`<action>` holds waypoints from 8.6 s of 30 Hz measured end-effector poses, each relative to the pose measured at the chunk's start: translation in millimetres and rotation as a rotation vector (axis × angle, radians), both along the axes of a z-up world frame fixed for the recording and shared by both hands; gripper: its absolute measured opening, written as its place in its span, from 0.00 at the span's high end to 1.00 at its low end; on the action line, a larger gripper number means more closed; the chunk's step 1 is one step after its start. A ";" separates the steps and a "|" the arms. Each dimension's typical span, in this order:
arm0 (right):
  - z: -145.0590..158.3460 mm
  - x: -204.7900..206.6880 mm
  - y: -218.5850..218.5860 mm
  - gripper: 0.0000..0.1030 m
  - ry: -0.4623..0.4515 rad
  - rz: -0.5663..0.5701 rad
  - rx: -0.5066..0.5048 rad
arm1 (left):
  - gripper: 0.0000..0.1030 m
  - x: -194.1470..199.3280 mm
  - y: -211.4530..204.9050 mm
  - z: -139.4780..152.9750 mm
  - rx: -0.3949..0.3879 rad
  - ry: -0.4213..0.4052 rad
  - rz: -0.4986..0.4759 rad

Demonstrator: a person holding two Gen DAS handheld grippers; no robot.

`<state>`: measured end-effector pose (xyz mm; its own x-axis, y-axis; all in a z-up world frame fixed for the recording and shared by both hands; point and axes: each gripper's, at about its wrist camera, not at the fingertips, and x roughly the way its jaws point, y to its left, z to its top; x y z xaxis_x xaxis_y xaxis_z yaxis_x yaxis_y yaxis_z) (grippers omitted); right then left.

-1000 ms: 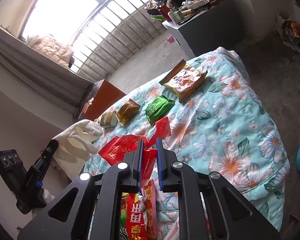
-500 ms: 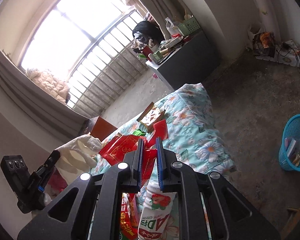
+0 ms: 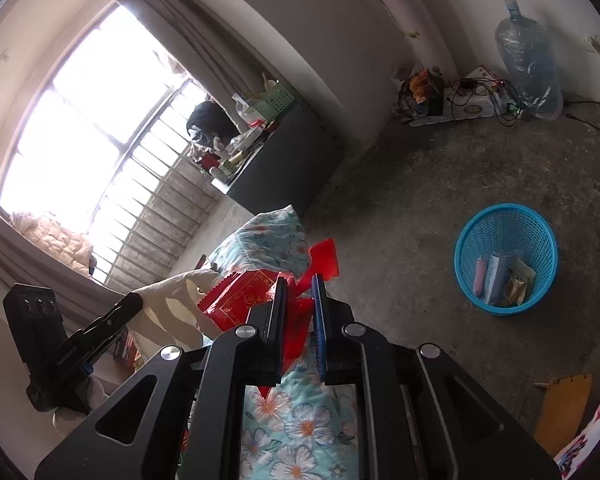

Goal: Collect trash
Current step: 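Carry the tissue and red packet over the blue wastebasket, then open both tools to drop the tissue and red packet into the basket, then move both open tools back to the trash pile on the bed, then grasp the silver cable box with the left tool while the right tool grasps the white milk bottle, then hold the cable box and milk bottle above the bed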

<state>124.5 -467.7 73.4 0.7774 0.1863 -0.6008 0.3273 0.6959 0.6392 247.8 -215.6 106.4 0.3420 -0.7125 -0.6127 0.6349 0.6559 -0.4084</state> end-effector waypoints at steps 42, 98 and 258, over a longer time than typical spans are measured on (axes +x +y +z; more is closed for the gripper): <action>-265.0 -16.2 -207.2 0.49 0.351 -0.431 0.194 | 0.37 56.0 -250.0 -152.8 0.002 0.289 -0.244; -96.8 89.6 292.5 0.07 0.265 0.474 -0.050 | 0.19 -107.1 379.1 -130.7 -0.087 0.189 0.791; -112.5 10.5 270.8 0.39 0.277 0.601 0.000 | 0.23 -226.2 362.7 -122.7 0.542 0.039 0.864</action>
<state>135.0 -196.9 -39.1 0.3548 0.5392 -0.7638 0.0340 0.8089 0.5869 21.6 147.1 -16.3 0.5802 0.1450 -0.8014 -0.1503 0.9862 0.0696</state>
